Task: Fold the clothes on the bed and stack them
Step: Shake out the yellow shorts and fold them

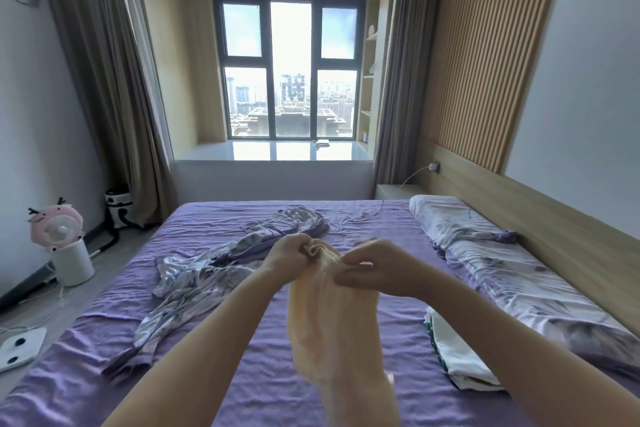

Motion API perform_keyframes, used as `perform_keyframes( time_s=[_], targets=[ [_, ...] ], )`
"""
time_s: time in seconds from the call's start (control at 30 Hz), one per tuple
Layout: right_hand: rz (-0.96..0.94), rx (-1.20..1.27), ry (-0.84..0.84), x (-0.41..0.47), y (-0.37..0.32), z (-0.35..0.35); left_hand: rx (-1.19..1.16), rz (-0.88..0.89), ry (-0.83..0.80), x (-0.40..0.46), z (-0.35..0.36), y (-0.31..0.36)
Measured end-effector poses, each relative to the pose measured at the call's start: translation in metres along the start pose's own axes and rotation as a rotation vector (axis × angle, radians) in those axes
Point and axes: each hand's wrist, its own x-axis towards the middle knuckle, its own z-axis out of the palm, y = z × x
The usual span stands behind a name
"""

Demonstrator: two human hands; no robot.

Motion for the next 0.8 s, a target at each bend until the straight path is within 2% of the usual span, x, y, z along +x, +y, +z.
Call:
perform_keyframes(
  time_s=[0.07,0.23,0.3,0.4,0.5,0.6,0.73,0.8],
  targets=[
    [0.066,0.028,-0.036,-0.002,0.000,0.003,-0.022,-0.028,0.007,0.001,0.001,-0.004],
    [0.077,-0.288,-0.067,-0.007,0.008,0.010,-0.014,-0.075,-0.033,0.005,-0.002,-0.019],
    [0.131,-0.313,-0.027,-0.008,0.014,0.009,-0.054,-0.075,-0.086,0.002,-0.008,-0.026],
    [0.208,-0.133,0.020,-0.016,0.033,0.007,-0.172,-0.112,-0.226,-0.008,-0.023,-0.037],
    [0.426,0.038,-0.105,-0.025,0.047,0.009,-0.227,-0.148,-0.334,-0.011,-0.028,-0.043],
    [0.491,0.000,-0.194,-0.023,0.064,0.015,-0.164,-0.171,-0.335,-0.003,-0.019,-0.042],
    [0.529,0.172,-0.087,-0.016,0.085,0.011,-0.090,-0.263,-0.360,0.012,-0.005,-0.039],
    [0.568,0.181,-0.078,-0.010,0.100,0.008,-0.153,-0.324,-0.354,0.021,0.006,-0.037]
  ],
)
